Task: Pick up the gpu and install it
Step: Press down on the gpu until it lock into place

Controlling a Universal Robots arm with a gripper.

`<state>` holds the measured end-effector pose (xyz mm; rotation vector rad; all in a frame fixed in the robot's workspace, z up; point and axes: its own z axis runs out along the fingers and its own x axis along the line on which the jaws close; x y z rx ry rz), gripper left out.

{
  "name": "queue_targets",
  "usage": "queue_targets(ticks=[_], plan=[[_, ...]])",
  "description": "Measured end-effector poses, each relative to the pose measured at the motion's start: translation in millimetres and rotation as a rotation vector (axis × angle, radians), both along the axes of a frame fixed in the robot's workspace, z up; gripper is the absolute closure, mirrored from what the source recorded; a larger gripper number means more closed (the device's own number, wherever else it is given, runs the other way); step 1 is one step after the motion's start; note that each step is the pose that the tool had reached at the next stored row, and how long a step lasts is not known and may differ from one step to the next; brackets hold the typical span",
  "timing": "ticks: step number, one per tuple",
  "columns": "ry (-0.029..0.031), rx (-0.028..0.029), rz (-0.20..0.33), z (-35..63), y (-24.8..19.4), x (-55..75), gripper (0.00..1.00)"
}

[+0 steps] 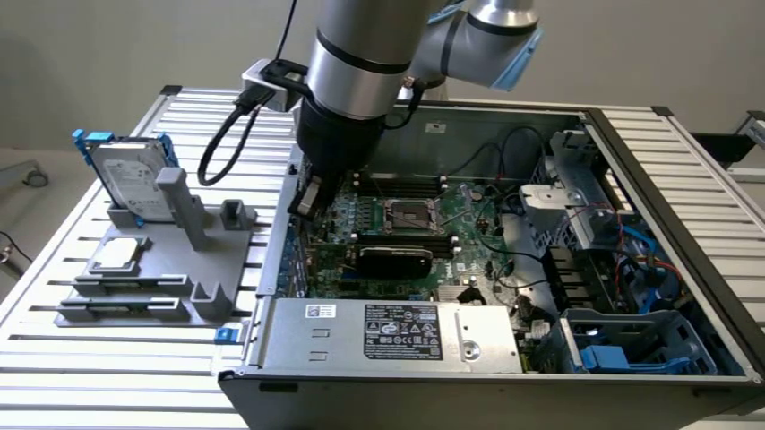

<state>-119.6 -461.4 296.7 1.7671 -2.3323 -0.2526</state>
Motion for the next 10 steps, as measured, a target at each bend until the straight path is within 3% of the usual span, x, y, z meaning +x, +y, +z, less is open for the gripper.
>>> queue_targets(ticks=[5, 7, 9, 10], plan=[[-0.0006, 0.0, 0.001, 2.6, 0.0, 8.3, 0.89], [-0.0045, -0.0002, 0.003, 2.7, 0.0, 11.8, 0.89], [-0.0159, -0.0002, 0.007, 2.7, 0.0, 13.9, 0.89], [-0.0267, -0.0001, 0.01, 2.7, 0.0, 14.6, 0.89]])
